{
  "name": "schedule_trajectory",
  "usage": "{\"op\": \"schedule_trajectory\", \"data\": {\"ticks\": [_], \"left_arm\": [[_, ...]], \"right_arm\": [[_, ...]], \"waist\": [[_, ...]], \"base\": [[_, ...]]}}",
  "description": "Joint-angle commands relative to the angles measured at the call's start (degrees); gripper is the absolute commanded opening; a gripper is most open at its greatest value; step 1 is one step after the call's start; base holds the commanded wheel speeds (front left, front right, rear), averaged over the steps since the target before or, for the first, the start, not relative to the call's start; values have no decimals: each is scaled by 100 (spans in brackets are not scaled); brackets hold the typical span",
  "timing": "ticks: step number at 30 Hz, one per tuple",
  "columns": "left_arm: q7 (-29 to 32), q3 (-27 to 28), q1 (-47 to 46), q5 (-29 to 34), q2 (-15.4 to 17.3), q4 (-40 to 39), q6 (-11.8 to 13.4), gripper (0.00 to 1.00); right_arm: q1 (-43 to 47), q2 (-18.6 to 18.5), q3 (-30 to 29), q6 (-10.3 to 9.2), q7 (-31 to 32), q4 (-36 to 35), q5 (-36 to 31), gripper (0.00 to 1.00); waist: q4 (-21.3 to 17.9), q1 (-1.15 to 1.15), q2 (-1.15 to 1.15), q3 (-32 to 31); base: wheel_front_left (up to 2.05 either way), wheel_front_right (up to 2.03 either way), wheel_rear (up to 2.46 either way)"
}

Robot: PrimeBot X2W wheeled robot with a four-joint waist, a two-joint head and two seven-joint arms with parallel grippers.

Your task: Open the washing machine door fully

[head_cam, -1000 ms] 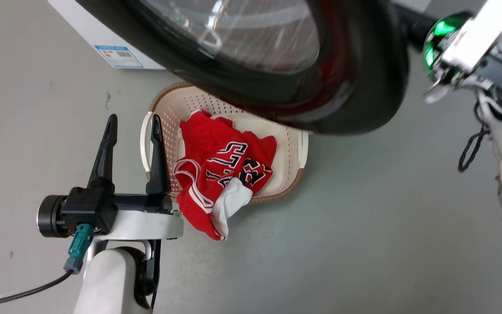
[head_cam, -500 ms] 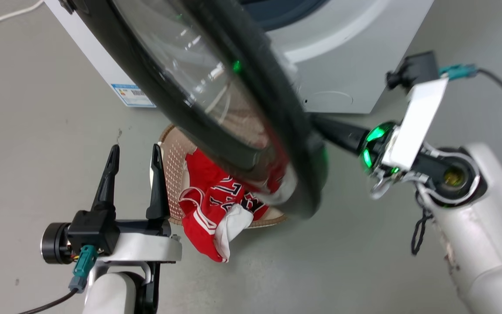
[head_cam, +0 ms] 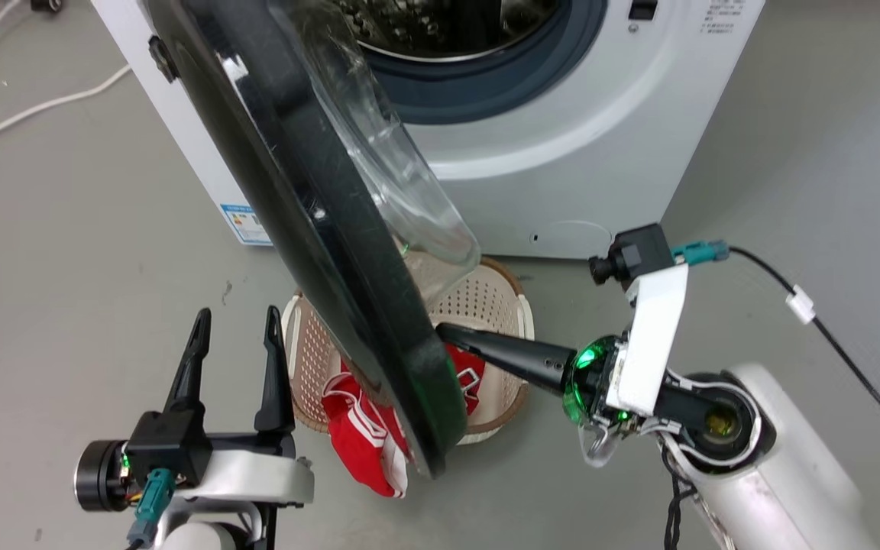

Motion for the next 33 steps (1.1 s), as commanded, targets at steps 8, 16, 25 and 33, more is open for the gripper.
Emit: {"op": "schedule_trajectory", "data": {"ticks": [8, 16, 25, 33], "left_arm": [[-16, 50, 347, 41, 7, 57, 31, 100], [-16, 55, 543, 33, 7, 82, 43, 100], [-16, 63, 744, 47, 8, 102, 43, 100], [-16, 165, 859, 92, 9, 53, 16, 100]], "right_arm": [[686, 130, 82, 14, -112, -239, 16, 0], [1060, 168, -353, 14, -849, -391, -212, 0], [1542, 124, -1364, 13, -2917, -1020, -965, 100], [1957, -279, -1846, 13, -5548, -1507, -3064, 100]], "waist": [[17, 1, 0, -449], [-45, 1, 0, -704], [-213, 1, 0, -1004], [-368, 1, 0, -1094]], "base": [[0, 0, 0], [0, 0, 0], [0, 0, 0], [0, 0, 0]]}}
